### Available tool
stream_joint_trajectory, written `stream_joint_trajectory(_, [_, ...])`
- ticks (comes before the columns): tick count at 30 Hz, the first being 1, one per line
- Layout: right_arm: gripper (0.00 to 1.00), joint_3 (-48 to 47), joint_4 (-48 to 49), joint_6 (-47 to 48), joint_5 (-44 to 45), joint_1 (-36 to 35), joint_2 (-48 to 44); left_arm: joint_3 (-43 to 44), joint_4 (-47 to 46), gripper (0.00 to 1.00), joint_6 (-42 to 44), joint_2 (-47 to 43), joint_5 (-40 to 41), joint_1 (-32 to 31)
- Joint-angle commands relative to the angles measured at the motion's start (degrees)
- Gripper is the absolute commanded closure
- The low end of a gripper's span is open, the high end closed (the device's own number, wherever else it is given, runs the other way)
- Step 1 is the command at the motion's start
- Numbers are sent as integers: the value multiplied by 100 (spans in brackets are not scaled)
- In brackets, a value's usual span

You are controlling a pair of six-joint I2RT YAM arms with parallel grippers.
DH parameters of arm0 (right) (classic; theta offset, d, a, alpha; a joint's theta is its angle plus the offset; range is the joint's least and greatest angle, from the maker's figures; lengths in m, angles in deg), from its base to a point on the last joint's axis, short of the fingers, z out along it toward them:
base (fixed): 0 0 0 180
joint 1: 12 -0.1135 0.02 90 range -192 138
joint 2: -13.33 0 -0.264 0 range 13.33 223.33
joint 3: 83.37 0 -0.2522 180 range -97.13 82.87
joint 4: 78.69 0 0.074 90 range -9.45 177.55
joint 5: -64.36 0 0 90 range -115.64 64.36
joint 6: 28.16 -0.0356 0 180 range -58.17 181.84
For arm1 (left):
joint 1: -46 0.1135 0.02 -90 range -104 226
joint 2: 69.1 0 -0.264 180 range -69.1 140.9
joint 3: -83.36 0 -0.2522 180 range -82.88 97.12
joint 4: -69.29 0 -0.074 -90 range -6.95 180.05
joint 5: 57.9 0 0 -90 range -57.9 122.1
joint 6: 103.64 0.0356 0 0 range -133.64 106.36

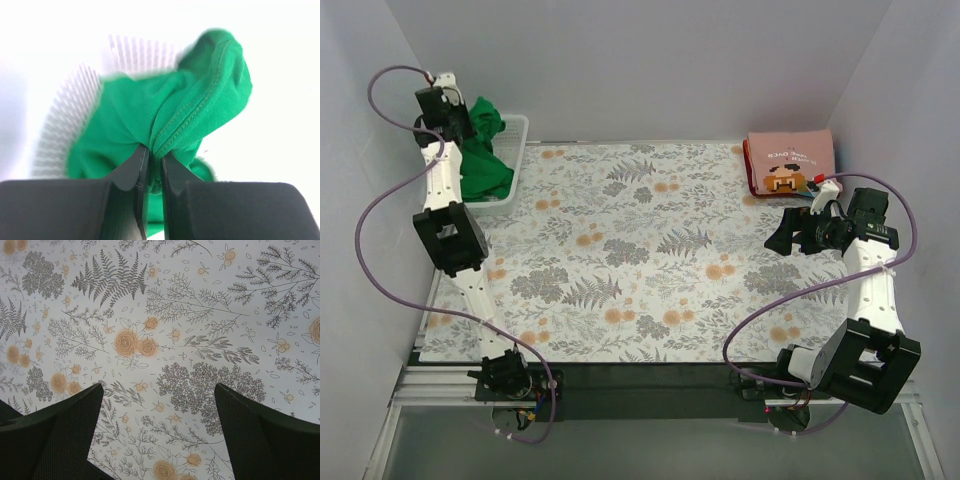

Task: Fold and stack the t-shirts
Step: Grab the tshirt from the pile, then move the tshirt to the center of the board

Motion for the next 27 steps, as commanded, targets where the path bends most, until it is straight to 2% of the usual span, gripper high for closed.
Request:
stream_joint_trajectory(1, [2,72,39,-41,-289,-22,-208,351,-407,100,-106,-1406,-483,6])
stream_joint_trajectory(9, [2,98,30,-24,-369,-22,-401,420,-442,100,-792,-2628,-1362,-302])
stream_joint_trajectory(15, [2,212,74,-59,-378,-22,-542,518,-591,100,-1082,-3296,-1564,-1257])
stream_joint_trajectory(21, [2,256,74,-76,-325,-22,-691,202,-688,100,-1556,-3806,-1942,-2049])
stream_joint_trajectory(23, [2,274,83,-85,-307,-22,-692,52,-688,100,-1645,-3946,-2048,-2173])
stream_joint_trajectory(27, [2,283,83,-94,-307,-22,-692,-553,-697,100,-2057,-4184,-2766,-2297])
